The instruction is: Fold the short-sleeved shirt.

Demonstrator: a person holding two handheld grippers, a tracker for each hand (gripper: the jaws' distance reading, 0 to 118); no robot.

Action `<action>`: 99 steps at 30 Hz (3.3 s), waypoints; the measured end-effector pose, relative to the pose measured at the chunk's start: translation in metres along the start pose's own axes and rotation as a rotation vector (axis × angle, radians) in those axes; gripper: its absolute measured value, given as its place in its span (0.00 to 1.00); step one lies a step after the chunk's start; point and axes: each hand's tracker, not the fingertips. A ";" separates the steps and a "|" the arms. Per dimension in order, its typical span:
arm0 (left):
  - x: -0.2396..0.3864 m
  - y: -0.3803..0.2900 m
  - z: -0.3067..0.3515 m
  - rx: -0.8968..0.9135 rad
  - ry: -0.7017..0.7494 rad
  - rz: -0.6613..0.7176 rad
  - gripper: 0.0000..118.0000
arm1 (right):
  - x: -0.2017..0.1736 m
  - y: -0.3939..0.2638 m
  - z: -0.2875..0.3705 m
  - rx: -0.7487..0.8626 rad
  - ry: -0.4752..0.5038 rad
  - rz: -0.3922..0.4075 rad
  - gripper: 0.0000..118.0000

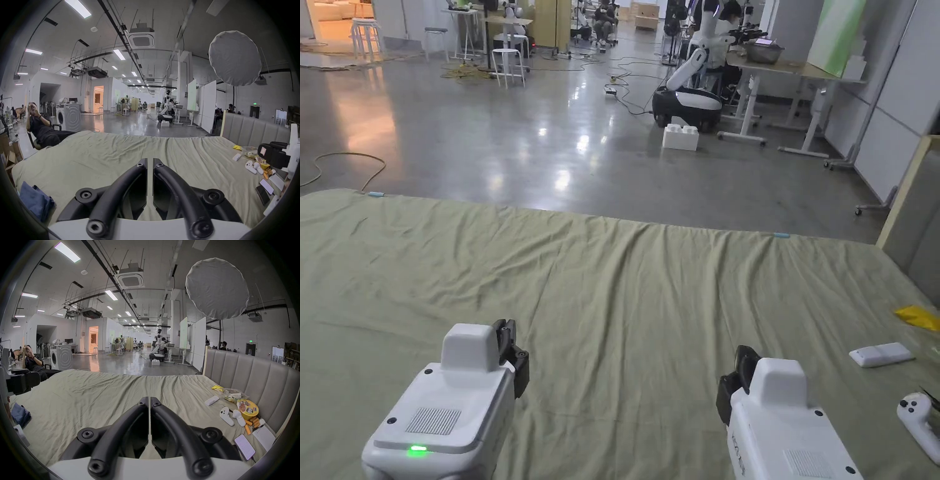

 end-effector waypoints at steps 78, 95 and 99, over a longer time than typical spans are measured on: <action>-0.031 -0.008 0.000 0.007 0.077 -0.012 0.95 | 0.013 0.014 -0.024 -0.170 -0.030 -0.246 0.97; -0.021 -0.008 -0.002 0.003 0.074 -0.016 0.95 | 0.009 0.022 -0.027 -0.235 -0.087 -0.217 0.97; -0.022 -0.007 -0.002 0.003 0.074 -0.020 0.95 | 0.011 0.023 -0.028 -0.246 -0.098 -0.197 0.97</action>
